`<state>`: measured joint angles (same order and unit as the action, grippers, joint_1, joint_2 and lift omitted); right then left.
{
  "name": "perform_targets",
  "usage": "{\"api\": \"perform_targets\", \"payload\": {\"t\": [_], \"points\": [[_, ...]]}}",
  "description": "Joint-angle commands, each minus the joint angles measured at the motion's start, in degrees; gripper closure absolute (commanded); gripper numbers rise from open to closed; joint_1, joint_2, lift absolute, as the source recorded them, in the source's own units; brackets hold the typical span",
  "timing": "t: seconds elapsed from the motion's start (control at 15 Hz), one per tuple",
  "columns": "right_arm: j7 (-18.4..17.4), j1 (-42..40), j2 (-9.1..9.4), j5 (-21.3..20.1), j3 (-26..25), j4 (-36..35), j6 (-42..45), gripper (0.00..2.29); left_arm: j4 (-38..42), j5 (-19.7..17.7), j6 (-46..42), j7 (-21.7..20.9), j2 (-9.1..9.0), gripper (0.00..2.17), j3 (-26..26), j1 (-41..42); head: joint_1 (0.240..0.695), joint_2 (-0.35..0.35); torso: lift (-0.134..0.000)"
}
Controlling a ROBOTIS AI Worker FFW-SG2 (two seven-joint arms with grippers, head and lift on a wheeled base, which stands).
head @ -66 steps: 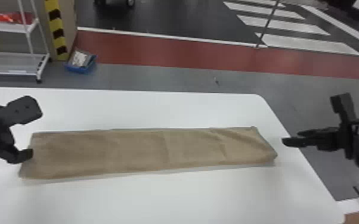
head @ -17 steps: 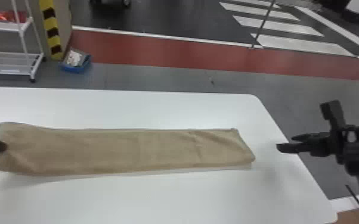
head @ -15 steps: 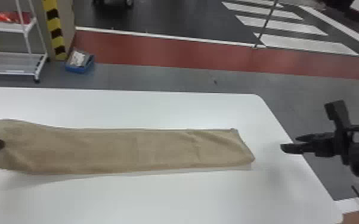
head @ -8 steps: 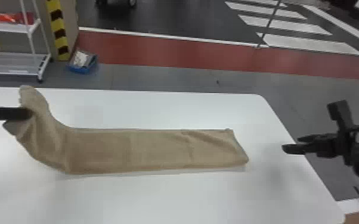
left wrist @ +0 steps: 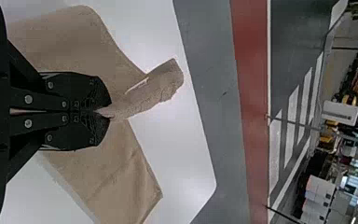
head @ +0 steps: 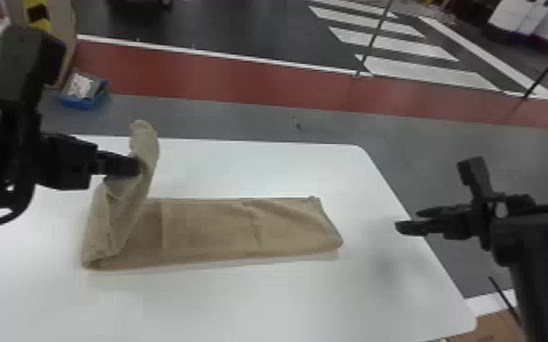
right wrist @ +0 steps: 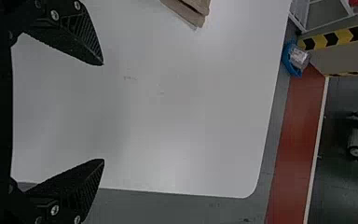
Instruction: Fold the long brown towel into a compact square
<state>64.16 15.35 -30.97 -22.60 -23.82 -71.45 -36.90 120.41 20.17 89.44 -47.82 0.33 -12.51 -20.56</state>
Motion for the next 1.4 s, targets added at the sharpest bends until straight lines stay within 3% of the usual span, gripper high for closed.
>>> {"api": "perform_targets", "payload": {"t": [0.0,0.47,1.07,1.13,1.27,1.33], "points": [[0.1,-0.1,0.12,0.0,-0.2,0.0,0.0,0.16,-2.6,2.3,0.6,1.5,-0.48,1.9,-5.0,-0.4,0.695,-0.35,-0.12],[-0.1,-0.7,0.2,0.0,-0.7,0.1,1.2,0.16,-7.5,-0.2,0.6,9.3,-0.48,1.9,-11.0,-1.9,0.695,-0.35,-0.12],[-0.4,-1.2,0.82,0.0,-0.7,0.8,2.5,0.16,-10.5,-12.3,0.6,23.1,-0.48,1.89,-16.8,-3.3,0.695,-0.35,-0.12],[-0.4,-1.3,0.82,0.0,-0.8,0.8,2.7,0.16,-11.2,-12.8,0.6,24.1,-0.48,1.52,-17.7,-3.2,0.695,-0.35,-0.12],[-0.4,-1.3,0.73,0.0,-1.1,0.8,3.2,0.16,-12.1,-13.8,0.6,25.4,-0.48,0.03,-18.4,-2.2,0.695,-0.35,-0.12],[-0.3,-1.4,0.82,0.0,-1.1,0.7,3.0,0.16,-12.2,-14.3,0.6,26.2,-0.48,0.0,-18.5,-2.2,0.695,-0.35,-0.12]]}}
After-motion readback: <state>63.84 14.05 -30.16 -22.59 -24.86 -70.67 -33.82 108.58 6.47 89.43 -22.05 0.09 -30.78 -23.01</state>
